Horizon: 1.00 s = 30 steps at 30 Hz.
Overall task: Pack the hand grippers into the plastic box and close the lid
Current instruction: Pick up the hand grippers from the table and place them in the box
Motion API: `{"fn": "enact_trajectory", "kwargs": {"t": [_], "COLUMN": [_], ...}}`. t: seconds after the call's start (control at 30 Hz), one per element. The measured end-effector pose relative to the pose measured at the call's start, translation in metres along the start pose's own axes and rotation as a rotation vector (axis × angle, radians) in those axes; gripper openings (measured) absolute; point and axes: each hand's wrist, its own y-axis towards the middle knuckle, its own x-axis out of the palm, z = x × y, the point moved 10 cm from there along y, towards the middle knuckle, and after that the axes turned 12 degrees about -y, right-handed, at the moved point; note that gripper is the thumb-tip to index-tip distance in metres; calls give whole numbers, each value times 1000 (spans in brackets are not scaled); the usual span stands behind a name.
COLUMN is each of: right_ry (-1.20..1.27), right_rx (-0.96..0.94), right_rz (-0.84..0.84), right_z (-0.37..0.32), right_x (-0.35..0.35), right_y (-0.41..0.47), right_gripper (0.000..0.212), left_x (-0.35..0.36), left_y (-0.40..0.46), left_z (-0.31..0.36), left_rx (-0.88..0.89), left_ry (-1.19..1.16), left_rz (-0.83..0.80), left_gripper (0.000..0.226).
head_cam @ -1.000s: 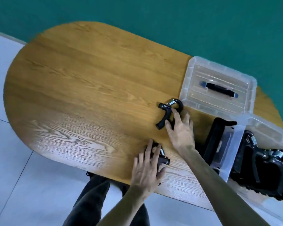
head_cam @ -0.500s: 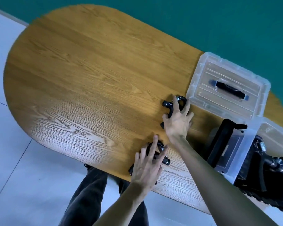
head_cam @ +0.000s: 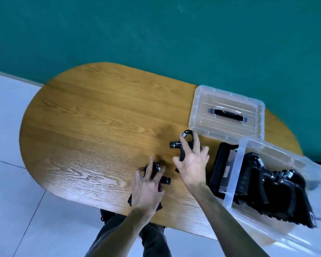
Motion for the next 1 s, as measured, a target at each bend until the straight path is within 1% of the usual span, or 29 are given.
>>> {"fn": "enact_trajectory", "kwargs": {"t": [0.13, 0.2, 0.3, 0.4, 0.53, 0.7, 0.83, 1.0], "right_ry": [15, 56, 111, 101, 45, -1, -19, -27], "right_rx": [-3, 2, 8, 30, 93, 243, 336, 430], "right_rz": [51, 115, 236, 294, 332, 302, 290, 219], "right_z": [-2, -2, 7, 32, 90, 170, 219, 271], "right_x": [-39, -69, -122, -161, -191, -195, -195, -176], "right_y": [-6, -7, -5, -10, -33, -63, -84, -106], "right_gripper": [74, 74, 74, 75, 78, 79, 80, 80], "left_x": [-46, -67, -100, -116, -102, -56, -21, 18], "left_y": [13, 20, 31, 39, 38, 25, 18, 11], "left_z": [24, 38, 71, 110, 183, 259, 291, 315], "left_rx": [15, -9, 45, 100, 209, 248, 278, 311], "left_ry": [31, 41, 14, -30, -115, -132, -107, -54], "left_rz": [46, 47, 153, 226, 235, 152, 111, 74], "left_gripper": [70, 69, 67, 63, 65, 65, 64, 62]}}
